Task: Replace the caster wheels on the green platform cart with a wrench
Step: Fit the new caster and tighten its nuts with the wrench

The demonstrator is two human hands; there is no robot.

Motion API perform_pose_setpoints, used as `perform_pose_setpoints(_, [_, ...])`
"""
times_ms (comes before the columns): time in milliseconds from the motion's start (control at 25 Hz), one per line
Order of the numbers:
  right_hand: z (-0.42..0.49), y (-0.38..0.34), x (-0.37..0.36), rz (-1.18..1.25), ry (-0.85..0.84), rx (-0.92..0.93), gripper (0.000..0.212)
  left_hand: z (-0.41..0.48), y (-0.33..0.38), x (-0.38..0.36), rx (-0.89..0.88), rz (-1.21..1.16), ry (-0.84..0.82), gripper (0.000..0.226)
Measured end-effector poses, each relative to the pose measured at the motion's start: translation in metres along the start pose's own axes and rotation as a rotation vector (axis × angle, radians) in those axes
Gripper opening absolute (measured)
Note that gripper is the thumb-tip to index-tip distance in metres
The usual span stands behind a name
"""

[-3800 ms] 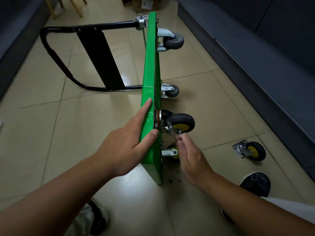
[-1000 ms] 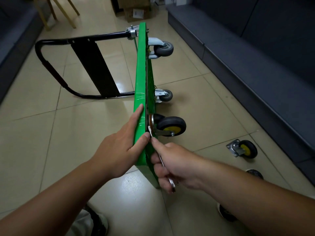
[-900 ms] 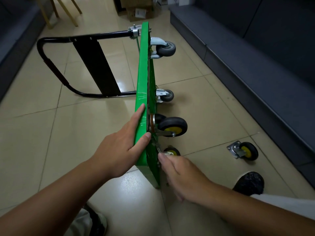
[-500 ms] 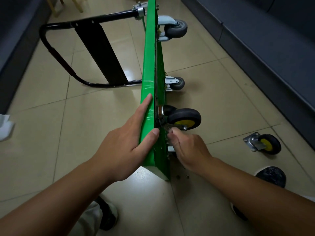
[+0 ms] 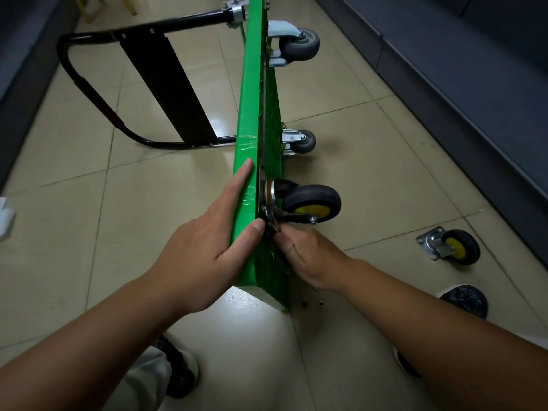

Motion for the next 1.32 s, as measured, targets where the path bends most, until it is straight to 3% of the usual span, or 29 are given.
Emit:
perform_pose_setpoints(200, [-0.017, -0.026, 0.002, 0.065, 0.033, -0.057, 0.048, 0.000, -0.001, -0.002, 0.008, -0.006, 0.000, 0.069])
perform_pose_setpoints(480, [-0.031, -0.076, 0.005, 0.642, -0.144, -0.534, 0.061, -0.001, 0.002, -0.001, 0.009, 0.023, 0.003, 0.071])
perform_pose_setpoints(600, [-0.034, -0.095, 0.019, 0.806, -0.190, -0.586, 0.056, -0.001, 0.003, 0.000, 0.007, 0.028, -0.019, 0.066])
perform_pose_setpoints(720, [-0.047, -0.082, 0.011, 0.705, -0.015, -0.497, 0.056, 0.000, 0.002, 0.001, 0.012, 0.040, -0.055, 0.067])
perform_pose_setpoints(800, [-0.057, -0.056, 0.011, 0.424, 0.103, -0.333, 0.059, 0.000, 0.000, 0.001, 0.019, 0.031, -0.058, 0.066])
perform_pose_setpoints(920, [-0.056, -0.022, 0.018, -0.036, 0.139, -0.172, 0.048, -0.001, -0.001, 0.001, 0.021, 0.025, -0.060, 0.071])
perform_pose_setpoints(1160, [-0.027, -0.008, 0.007, -0.020, 0.321, -0.047, 0.039, -0.001, -0.001, 0.000, 0.010, -0.002, -0.039, 0.070])
perform_pose_setpoints(1320, [-0.014, -0.007, 0.000, -0.035, 0.269, -0.029, 0.040, -0.001, 0.000, 0.000, 0.007, -0.018, -0.020, 0.070])
Point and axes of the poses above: each hand's wrist, its own z-axis towards the middle knuckle, its own x-axis out of the back of the hand, y = z × x, the point moved 6 cm from there along z, towards the middle knuckle, and after that the axes turned 9 degrees about x, right-handed, at the moved point
